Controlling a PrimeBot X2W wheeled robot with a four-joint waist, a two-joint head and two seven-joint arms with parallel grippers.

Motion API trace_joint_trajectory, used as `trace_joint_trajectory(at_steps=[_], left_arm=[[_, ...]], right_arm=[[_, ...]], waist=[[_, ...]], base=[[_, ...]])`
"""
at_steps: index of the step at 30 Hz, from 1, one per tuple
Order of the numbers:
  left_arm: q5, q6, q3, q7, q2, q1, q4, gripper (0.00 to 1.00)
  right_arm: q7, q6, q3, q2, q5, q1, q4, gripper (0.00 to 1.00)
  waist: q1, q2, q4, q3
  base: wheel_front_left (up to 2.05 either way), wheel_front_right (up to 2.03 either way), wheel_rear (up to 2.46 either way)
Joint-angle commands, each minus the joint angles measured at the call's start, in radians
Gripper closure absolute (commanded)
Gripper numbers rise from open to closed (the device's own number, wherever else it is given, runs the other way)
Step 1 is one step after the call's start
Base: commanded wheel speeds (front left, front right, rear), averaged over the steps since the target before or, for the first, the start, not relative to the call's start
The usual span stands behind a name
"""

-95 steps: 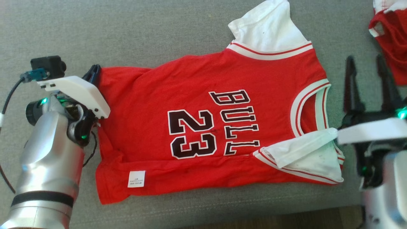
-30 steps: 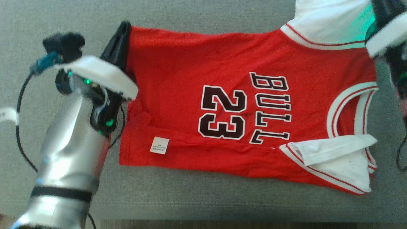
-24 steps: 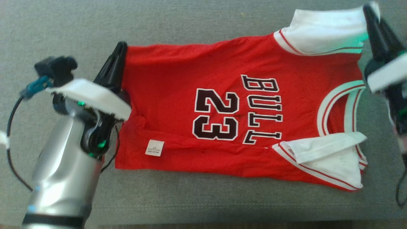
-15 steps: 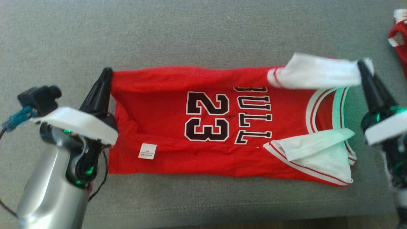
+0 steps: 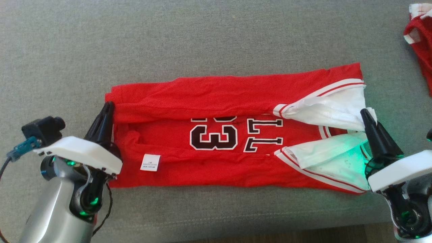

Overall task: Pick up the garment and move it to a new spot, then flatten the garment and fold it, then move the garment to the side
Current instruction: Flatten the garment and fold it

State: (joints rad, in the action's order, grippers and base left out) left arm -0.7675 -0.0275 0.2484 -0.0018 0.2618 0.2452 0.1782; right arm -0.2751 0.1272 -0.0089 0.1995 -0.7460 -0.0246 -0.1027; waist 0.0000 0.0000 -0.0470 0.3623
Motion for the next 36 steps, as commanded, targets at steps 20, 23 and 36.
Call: trace_joint_trajectory(at_steps=[20, 23, 36], left_arm=[[0.203, -0.085, -0.044, -0.256, -0.04, -0.053, -0.039, 0.0], [0.247, -0.1, -0.052, -0.258, -0.042, -0.054, -0.059, 0.0], [0.446, -0.11, -0.041, -0.26, -0.054, -0.132, -0.041, 0.0]], right_arm=[[0.218, 0.003, -0.047, -0.072, 0.344, 0.024, -0.029, 0.0], [0.247, 0.003, -0.043, -0.071, 0.38, 0.013, -0.023, 0.0], [0.339, 0.003, 0.005, -0.076, 0.509, 0.021, 0.074, 0.0]], waist=[[0.0, 0.0, 0.011, -0.08], [0.0, 0.0, 0.01, -0.097], [0.0, 0.0, -0.001, -0.188]], base=[[0.0, 0.0, 0.0], [0.0, 0.0, 0.0], [0.0, 0.0, 0.0]])
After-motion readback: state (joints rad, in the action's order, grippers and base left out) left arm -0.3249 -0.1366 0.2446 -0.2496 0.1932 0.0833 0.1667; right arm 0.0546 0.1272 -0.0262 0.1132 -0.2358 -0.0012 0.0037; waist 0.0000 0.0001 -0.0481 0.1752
